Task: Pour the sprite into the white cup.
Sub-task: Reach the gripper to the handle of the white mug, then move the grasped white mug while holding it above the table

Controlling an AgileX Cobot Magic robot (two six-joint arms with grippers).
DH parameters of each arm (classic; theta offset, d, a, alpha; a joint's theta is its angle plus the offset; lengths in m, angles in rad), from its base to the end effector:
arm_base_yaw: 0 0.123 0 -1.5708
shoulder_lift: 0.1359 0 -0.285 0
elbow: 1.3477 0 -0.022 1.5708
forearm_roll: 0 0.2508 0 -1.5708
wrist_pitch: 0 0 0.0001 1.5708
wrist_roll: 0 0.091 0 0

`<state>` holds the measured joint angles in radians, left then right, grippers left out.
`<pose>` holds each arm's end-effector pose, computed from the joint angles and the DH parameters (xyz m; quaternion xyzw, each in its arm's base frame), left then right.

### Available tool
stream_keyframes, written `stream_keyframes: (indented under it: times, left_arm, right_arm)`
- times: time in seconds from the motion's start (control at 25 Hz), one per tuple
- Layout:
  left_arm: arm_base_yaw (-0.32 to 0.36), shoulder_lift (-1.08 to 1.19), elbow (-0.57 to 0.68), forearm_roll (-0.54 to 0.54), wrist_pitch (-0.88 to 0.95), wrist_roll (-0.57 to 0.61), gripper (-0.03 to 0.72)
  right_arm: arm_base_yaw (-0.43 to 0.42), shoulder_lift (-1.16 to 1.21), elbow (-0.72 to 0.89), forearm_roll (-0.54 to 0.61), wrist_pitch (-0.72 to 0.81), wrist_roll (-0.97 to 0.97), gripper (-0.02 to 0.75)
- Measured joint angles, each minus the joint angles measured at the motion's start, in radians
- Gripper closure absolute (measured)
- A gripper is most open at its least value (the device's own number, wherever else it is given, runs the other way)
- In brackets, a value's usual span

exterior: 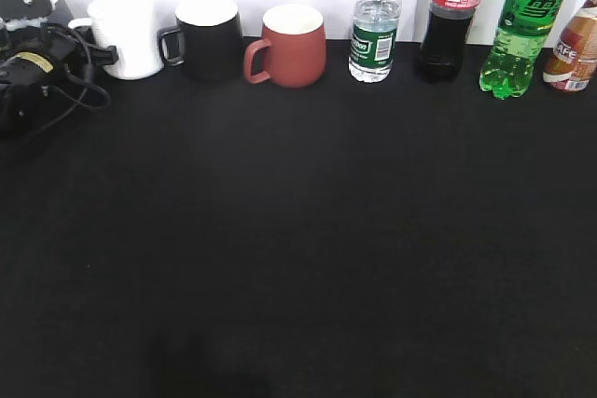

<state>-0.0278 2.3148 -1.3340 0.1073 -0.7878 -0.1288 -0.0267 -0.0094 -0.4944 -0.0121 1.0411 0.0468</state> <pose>0.4838 -0.0204 0.1130 0.0160 0.7442 -0.0552 0.6655 -0.0049 -0.0008 0.2773 0.0313 0.8465 -0.0007 0.5315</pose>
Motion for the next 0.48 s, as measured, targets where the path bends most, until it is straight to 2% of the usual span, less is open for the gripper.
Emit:
stream_keyframes:
  times: [0.16, 0.28, 0.4, 0.48]
  left_arm:
    - [0.000, 0.011, 0.006, 0.027, -0.097, 0.006, 0.616]
    - [0.000, 0.014, 0.060, -0.012, -0.237, 0.007, 0.617]
    - [0.000, -0.097, 0.168, -0.050, -0.278, 0.009, 0.617]
    - [0.000, -0.257, 0.293, -0.041, -0.305, 0.009, 0.617]
  right_arm:
    - [0.000, 0.000, 0.000, 0.000, 0.000, 0.000, 0.152]
    - [0.000, 0.000, 0.000, 0.000, 0.000, 0.000, 0.152]
    - [0.000, 0.000, 0.000, 0.000, 0.000, 0.000, 0.152]
    - [0.000, 0.000, 0.000, 0.000, 0.000, 0.000, 0.152]
